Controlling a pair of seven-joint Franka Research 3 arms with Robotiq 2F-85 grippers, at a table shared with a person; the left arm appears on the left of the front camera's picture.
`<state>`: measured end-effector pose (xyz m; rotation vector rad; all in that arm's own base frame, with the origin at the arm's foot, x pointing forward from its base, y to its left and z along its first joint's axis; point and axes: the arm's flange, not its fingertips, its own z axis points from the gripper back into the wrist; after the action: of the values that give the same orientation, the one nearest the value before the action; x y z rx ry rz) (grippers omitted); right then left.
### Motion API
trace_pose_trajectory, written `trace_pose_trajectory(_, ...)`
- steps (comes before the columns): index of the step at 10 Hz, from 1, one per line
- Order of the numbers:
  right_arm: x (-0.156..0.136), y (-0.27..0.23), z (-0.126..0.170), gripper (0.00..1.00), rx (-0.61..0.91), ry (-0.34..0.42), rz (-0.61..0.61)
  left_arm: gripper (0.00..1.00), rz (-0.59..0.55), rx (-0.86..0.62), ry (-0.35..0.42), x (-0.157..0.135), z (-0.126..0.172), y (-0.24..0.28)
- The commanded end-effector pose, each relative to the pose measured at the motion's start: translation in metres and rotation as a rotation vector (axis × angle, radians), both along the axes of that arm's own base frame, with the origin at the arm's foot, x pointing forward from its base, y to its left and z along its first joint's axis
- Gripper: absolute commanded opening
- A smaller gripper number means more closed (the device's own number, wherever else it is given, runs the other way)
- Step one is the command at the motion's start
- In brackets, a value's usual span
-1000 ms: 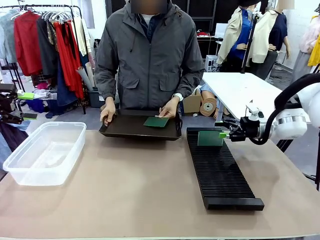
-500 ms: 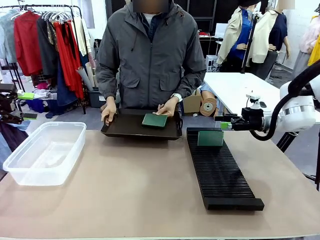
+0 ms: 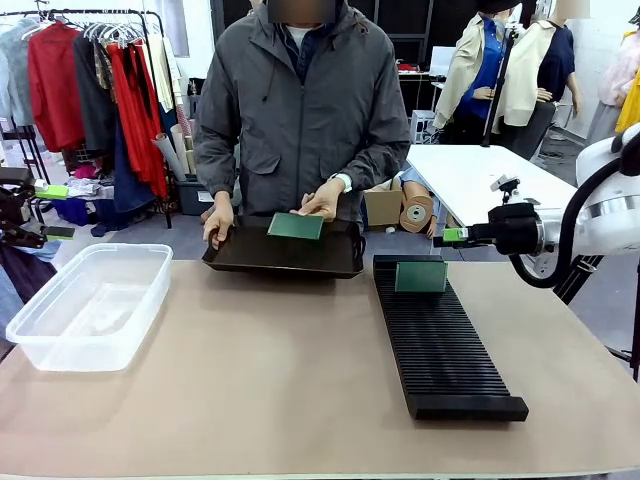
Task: Sort PCBs into racks and boxes based on the side picked up.
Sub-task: Pick up the Blank PCB handed by the Human.
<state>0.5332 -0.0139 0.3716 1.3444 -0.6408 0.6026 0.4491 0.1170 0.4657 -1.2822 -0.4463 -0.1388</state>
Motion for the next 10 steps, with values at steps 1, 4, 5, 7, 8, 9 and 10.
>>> trace_pose_trajectory(1,-0.018,0.006,0.019,1.00,-0.045,0.168,-0.031,1.00,0.003,0.000,0.009,-0.001,0.002,0.000)
trace_pose_trajectory(4,-0.036,0.007,0.039,1.00,-0.067,0.327,-0.025,1.00,0.003,0.000,0.009,-0.001,0.002,0.000)
trace_pose_trajectory(5,-0.040,0.007,0.044,1.00,-0.062,0.350,-0.026,1.00,0.003,0.000,0.009,-0.001,0.002,0.000)
trace_pose_trajectory(7,-0.049,0.012,0.058,1.00,-0.009,0.421,0.004,1.00,0.003,0.000,0.009,-0.001,0.002,0.000)
trace_pose_trajectory(8,-0.051,0.013,0.063,1.00,0.008,0.451,0.006,1.00,0.003,0.000,0.009,-0.001,0.002,0.000)
trace_pose_trajectory(9,-0.051,0.013,0.067,1.00,0.019,0.474,0.007,1.00,0.003,0.000,0.009,-0.001,0.002,0.000)
trace_pose_trajectory(10,-0.052,0.015,0.070,1.00,0.049,0.511,0.016,1.00,0.003,0.000,0.009,-0.001,0.002,0.000)
